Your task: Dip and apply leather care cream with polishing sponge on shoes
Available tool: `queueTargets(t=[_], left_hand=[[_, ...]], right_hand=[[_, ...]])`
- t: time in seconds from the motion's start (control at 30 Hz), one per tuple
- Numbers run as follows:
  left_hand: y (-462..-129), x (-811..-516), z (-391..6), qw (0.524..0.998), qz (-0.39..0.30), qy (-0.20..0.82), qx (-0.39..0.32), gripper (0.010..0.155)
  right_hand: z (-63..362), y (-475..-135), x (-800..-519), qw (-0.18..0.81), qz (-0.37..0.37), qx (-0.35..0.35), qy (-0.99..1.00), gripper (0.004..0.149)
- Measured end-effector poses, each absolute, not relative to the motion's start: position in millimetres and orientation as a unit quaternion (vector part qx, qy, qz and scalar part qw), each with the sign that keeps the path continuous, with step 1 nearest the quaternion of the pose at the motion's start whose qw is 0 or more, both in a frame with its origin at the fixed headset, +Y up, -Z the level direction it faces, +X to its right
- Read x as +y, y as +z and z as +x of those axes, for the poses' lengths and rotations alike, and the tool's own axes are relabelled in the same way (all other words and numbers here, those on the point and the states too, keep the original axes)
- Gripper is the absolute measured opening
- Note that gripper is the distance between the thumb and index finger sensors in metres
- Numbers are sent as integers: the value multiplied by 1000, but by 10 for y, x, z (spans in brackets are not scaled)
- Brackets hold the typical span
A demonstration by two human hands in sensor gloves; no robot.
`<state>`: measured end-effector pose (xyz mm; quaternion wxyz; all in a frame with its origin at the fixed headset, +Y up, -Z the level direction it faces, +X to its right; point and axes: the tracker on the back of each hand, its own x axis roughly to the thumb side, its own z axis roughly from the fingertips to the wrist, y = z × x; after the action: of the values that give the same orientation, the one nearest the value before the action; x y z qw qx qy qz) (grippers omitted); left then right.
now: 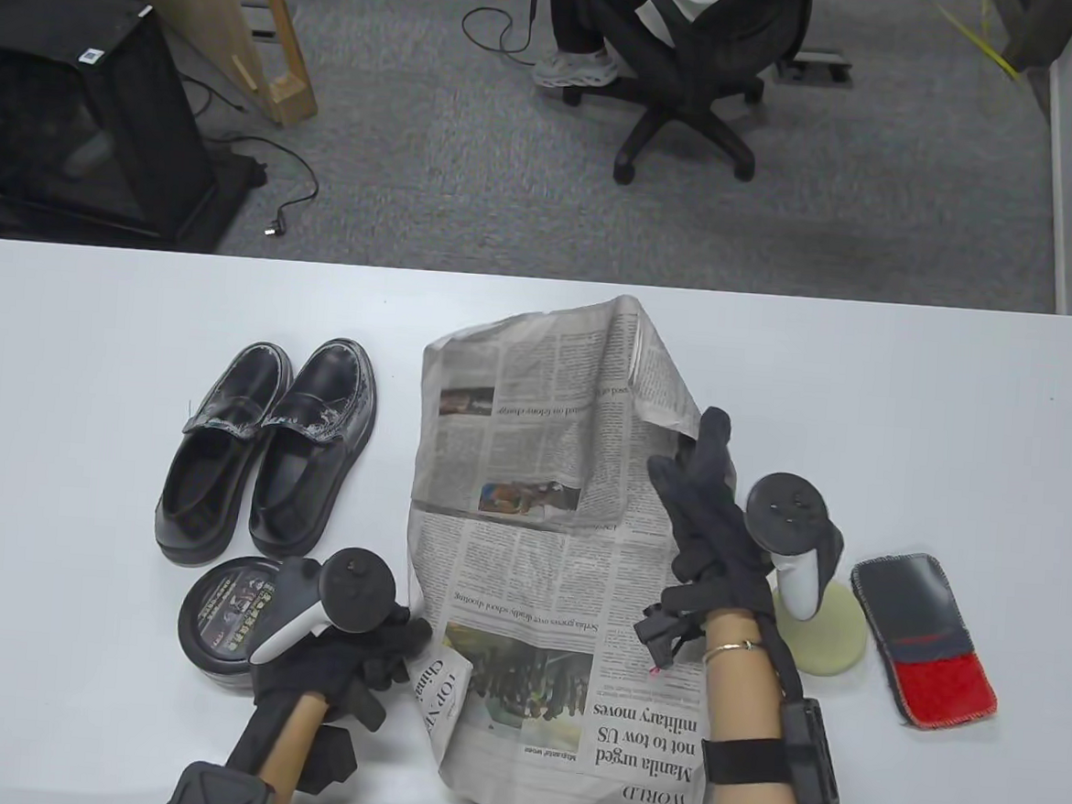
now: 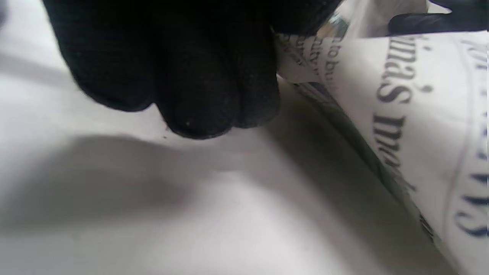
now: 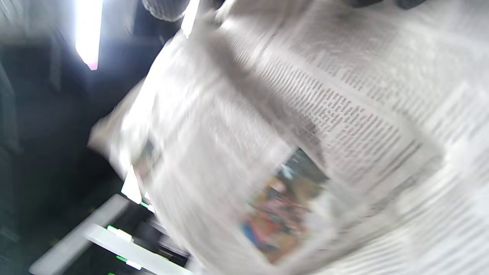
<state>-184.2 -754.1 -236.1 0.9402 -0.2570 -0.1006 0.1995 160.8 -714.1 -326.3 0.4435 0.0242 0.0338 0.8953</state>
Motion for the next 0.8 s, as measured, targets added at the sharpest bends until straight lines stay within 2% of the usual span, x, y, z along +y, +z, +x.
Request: queueTargets(t=[0.07, 0.1, 0.2, 0.27, 0.33, 0.43, 0.47, 0.53, 0.57, 0.67, 0.8], left_hand=[[-2351, -7566, -1817, 946, -249, 184, -93, 43], [-2344, -7579, -1806, 950, -244, 174, -88, 43], [-2334, -7609, -1777, 950, -258, 150, -94, 44], [-2325, -7591, -1760, 951, -263, 128, -97, 47], [-2302, -7540, -1745, 959, -245, 111, -94, 56], [-2246, -7407, -1719, 980, -166, 71, -88, 78], [-2226, -7380, -1701, 982, -140, 64, -106, 84], [-2200, -7373, -1650, 979, -124, 61, -152, 86], [-2193, -7382, -1616, 975, -136, 56, -168, 87], [-2161, -7487, -1466, 940, -247, 0, -233, 88], [-2126, -7603, -1375, 933, -264, -77, -232, 93]], right_hand=[[1483, -3334, -7286, 338, 27, 62, 939, 92], [1389, -3362, -7401, 259, 44, 109, 959, 90], [1218, -3350, -7611, 134, 74, 206, 967, 85], [1109, -3317, -7715, 71, 92, 226, 967, 86], [1035, -3300, -7757, 13, 104, 213, 971, 87], [985, -3309, -7792, 2, 111, 211, 971, 89], [974, -3322, -7806, 9, 109, 209, 972, 89], [961, -3345, -7811, 15, 113, 207, 972, 88], [956, -3354, -7810, 20, 115, 209, 971, 88], [945, -3372, -7804, 29, 121, 214, 969, 88], [947, -3369, -7805, 32, 120, 211, 970, 88]])
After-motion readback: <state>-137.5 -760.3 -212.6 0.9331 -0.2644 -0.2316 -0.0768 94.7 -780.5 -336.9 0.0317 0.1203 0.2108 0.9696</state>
